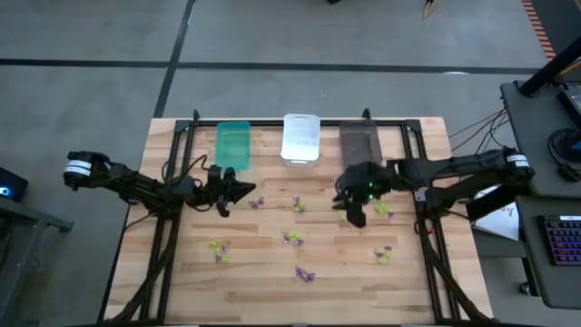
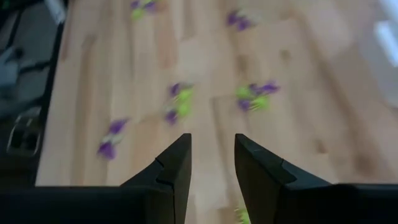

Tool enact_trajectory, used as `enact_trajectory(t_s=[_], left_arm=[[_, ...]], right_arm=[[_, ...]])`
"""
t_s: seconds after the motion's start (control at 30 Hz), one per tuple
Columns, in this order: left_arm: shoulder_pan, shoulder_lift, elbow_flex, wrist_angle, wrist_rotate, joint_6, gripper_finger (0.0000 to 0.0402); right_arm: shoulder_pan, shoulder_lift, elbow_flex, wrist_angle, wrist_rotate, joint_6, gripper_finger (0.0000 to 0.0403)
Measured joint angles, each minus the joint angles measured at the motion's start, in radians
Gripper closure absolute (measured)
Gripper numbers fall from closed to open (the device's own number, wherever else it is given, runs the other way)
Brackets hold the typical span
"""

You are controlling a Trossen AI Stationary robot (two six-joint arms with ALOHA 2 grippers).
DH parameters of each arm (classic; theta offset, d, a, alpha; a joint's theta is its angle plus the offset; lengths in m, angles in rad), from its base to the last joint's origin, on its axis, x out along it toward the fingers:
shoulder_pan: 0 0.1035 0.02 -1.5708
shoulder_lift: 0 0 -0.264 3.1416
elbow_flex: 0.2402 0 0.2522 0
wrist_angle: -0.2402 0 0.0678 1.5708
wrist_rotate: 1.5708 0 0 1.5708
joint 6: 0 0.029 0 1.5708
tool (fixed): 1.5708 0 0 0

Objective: Sort Halloween decoration
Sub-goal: Put the green spider toy into the blue bin

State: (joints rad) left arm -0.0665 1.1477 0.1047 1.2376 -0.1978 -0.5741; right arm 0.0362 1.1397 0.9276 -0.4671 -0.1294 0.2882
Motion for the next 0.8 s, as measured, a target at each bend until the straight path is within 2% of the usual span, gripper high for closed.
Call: enact_trajectory(t_s=[0.1,0.2,0.3,0.47,0.57,0.67,0.8], left_arm=[[-0.017,0.000,0.000,-0.001,0.000,-0.097,0.0401],[-0.031,0.000,0.000,-0.038,-0.001,-0.233,0.0401],[-0.056,0.000,0.000,-0.059,0.000,-0.279,0.0401],[-0.069,-0.001,0.035,-0.112,0.000,-0.294,0.0401],[-0.069,-0.001,0.107,-0.262,0.011,-0.279,0.0401],[-0.069,-0.004,0.194,-0.459,0.067,-0.251,0.0402],[-0.070,-0.010,0.309,-0.809,0.105,-0.255,0.0402]], right_arm=[[0.063,0.027,0.000,0.001,0.004,0.000,0.0294],[0.108,0.054,0.000,0.002,0.059,0.000,0.0294],[0.130,0.074,0.000,0.010,0.123,0.001,0.0294],[0.134,0.087,0.000,0.025,0.131,0.012,0.0294],[0.134,0.086,0.000,0.040,0.132,0.016,0.0294],[0.134,0.085,0.000,0.042,0.133,0.016,0.0294],[0.134,0.084,0.000,0.043,0.133,0.017,0.0294]])
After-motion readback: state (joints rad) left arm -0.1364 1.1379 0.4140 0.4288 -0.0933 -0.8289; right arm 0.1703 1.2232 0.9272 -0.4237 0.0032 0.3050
